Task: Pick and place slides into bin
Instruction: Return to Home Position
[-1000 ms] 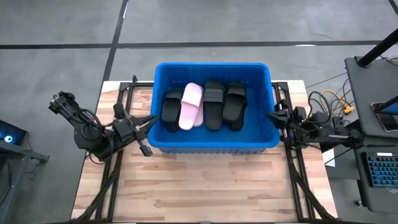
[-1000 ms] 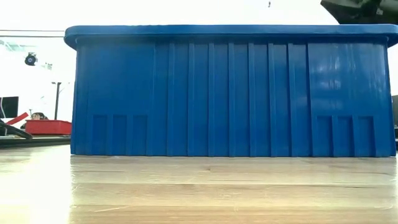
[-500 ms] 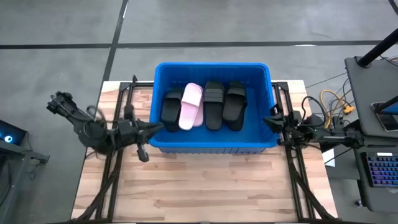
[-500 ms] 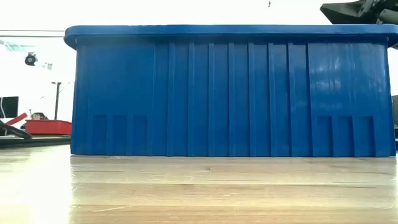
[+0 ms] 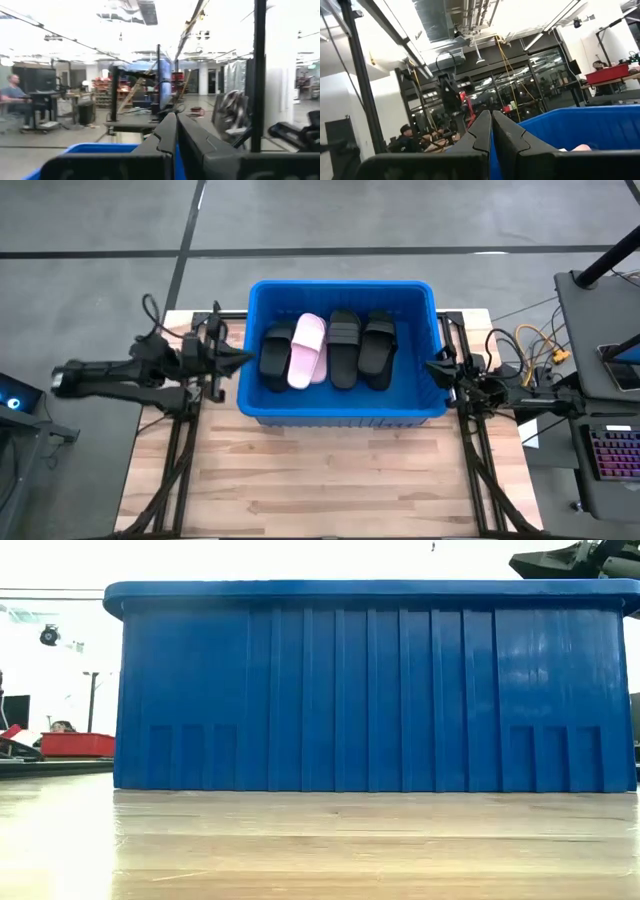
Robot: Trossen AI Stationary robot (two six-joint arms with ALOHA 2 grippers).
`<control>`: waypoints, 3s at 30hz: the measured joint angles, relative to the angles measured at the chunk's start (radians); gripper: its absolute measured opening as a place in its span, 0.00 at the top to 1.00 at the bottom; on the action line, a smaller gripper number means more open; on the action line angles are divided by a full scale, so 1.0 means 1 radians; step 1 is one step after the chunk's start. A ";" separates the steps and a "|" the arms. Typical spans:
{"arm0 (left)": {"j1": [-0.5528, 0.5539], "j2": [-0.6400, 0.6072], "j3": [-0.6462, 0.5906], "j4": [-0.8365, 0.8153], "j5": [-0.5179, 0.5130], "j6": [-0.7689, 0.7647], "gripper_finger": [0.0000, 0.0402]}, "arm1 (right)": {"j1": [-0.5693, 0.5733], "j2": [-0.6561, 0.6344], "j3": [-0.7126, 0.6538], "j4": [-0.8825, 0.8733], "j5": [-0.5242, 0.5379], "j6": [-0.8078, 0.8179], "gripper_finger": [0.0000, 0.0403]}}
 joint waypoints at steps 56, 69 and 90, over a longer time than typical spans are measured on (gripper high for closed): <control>0.021 -0.577 -0.686 0.017 -0.013 -0.131 1.00 | 0.000 0.097 0.005 -0.074 -0.102 -0.138 0.98; 0.021 -0.578 -0.687 0.017 -0.012 -0.131 1.00 | 0.000 0.098 0.080 -0.094 -0.097 -0.147 0.98; 0.021 -0.578 -0.688 0.017 -0.012 -0.130 1.00 | 0.000 0.097 0.146 -0.084 -0.104 -0.150 0.98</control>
